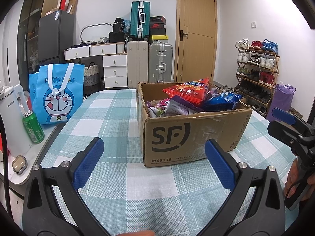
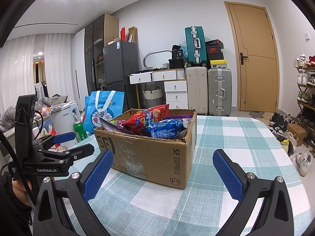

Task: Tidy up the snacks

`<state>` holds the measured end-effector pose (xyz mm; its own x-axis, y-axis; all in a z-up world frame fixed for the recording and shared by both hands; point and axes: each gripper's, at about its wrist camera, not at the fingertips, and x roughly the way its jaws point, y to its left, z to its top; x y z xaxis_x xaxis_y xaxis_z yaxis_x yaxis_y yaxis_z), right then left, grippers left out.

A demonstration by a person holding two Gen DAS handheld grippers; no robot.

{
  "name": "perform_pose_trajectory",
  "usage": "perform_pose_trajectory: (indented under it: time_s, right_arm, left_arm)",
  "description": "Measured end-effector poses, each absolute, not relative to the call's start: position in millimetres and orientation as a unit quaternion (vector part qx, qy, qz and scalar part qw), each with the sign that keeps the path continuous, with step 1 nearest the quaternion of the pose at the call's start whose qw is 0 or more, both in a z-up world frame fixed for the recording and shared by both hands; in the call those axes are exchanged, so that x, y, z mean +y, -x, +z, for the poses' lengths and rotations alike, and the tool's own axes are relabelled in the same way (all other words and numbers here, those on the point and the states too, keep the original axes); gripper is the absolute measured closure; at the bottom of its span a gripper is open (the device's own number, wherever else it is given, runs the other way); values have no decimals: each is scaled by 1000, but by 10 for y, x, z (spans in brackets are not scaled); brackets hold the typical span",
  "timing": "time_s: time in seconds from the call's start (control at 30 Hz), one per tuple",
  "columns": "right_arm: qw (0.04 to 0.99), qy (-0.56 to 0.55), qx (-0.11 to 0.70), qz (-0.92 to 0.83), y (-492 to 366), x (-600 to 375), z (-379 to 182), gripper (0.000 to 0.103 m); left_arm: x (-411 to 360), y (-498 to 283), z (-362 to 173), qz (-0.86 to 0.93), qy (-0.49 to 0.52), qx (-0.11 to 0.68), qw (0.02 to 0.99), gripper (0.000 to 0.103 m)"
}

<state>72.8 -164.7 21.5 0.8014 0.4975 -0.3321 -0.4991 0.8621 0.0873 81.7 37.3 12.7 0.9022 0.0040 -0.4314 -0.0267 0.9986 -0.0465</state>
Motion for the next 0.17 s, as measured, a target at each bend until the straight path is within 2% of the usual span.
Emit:
perform_pose_trajectory:
  time_s: [0.17]
  right_arm:
    - [949,2,174,262,-727,-1646,216,0]
  left_arm:
    - [395,-814,158,12,25,217,976,1]
